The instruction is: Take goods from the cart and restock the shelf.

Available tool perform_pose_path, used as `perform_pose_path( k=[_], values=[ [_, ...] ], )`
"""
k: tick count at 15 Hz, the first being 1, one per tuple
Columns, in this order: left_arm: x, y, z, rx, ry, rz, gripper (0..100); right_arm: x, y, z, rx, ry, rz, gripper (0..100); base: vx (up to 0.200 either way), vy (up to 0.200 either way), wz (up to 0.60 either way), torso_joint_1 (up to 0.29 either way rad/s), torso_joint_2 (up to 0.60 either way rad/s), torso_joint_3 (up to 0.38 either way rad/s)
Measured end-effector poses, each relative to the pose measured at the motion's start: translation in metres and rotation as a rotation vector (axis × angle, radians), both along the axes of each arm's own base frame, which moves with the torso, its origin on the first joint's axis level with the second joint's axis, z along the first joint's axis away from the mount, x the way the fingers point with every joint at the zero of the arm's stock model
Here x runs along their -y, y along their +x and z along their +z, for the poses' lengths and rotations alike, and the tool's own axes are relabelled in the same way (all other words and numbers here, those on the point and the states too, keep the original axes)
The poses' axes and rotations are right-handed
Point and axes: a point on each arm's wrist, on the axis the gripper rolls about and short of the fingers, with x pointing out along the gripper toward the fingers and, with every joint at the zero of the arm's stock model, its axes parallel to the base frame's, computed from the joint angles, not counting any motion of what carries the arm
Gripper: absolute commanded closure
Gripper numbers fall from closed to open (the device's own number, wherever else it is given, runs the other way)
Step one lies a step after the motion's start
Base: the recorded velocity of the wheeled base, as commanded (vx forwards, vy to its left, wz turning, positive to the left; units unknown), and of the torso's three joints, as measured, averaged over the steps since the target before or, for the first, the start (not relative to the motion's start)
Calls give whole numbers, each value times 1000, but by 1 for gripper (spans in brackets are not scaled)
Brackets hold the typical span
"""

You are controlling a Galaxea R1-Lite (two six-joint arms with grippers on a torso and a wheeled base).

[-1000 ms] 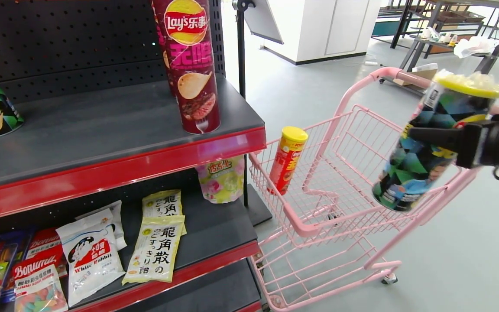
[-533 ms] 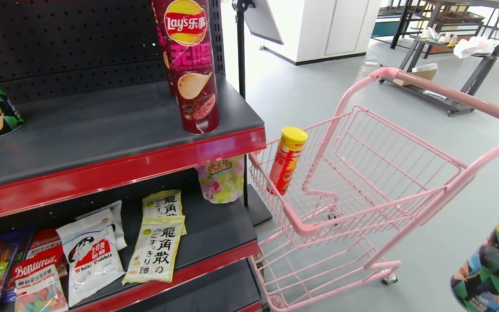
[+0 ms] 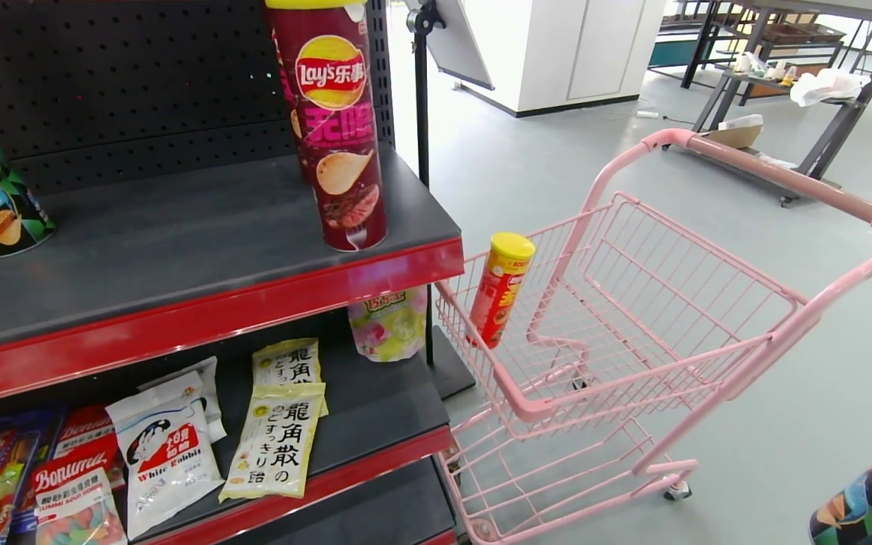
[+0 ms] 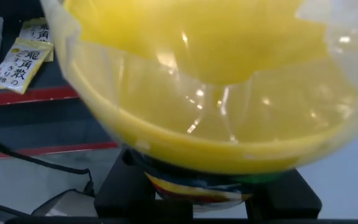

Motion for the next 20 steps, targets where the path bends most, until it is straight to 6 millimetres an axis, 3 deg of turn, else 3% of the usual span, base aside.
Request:
perform_pose_path(
  k=[11,14,18,20],
  values=[
    [0,0,0,2,0,0,0,-2,6,0,-18,-4,4,100,0,0,0,197,-553,-353],
    [0,0,0,1,0,-1,0,-2,6,-1,-22,-16,9,100,0,0,0,37,-96,-52],
    [0,0,0,1,0,-1,0,-2,6,-4,-24,-27,12,100,-200,0,0,12,-4,-13],
    [0,0,0,2,0,0,0,-2,5,-4,-22,-33,14,100,0,0,0,0,0,0]
  ],
)
